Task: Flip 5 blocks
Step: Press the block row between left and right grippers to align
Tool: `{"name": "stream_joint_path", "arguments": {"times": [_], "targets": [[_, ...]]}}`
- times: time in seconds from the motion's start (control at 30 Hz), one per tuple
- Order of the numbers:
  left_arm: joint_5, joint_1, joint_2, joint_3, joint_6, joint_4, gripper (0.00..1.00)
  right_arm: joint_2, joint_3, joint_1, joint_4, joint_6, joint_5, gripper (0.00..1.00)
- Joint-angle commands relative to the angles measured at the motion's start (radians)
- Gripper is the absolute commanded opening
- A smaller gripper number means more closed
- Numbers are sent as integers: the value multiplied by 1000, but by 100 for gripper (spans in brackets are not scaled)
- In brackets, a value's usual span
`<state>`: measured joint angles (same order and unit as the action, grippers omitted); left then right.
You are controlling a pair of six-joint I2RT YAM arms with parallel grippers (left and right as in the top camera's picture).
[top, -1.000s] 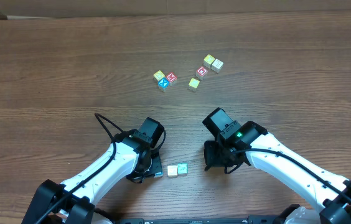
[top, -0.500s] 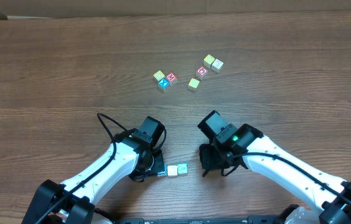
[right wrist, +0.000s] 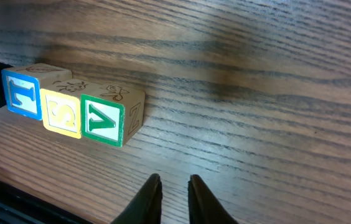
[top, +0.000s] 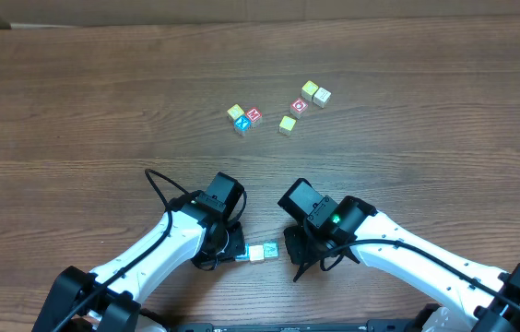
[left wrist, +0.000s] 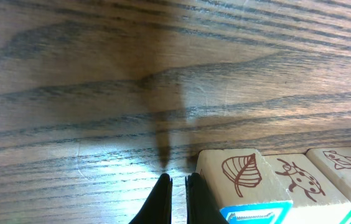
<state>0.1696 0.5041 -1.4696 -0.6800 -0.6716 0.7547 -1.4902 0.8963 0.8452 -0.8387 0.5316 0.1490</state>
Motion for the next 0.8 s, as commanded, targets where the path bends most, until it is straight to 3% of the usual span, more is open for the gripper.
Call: {"name": "stream_joint_path", "arguments": {"times": [0.0,0.37,0.6,0.77], "targets": [[15,0,-6,4,34,0,4,-11,-9,5,8,50,-16,14],[-22,-14,-6,3,35,30,5,-64,-12,26,76,79,2,14],[-19,-138,-6,-29,11,-16,4,-64,-12,26,86,79,3,14],[100,-155,-7,-35,88,-132,4,-64,-12,26,85,79,3,14]]}}
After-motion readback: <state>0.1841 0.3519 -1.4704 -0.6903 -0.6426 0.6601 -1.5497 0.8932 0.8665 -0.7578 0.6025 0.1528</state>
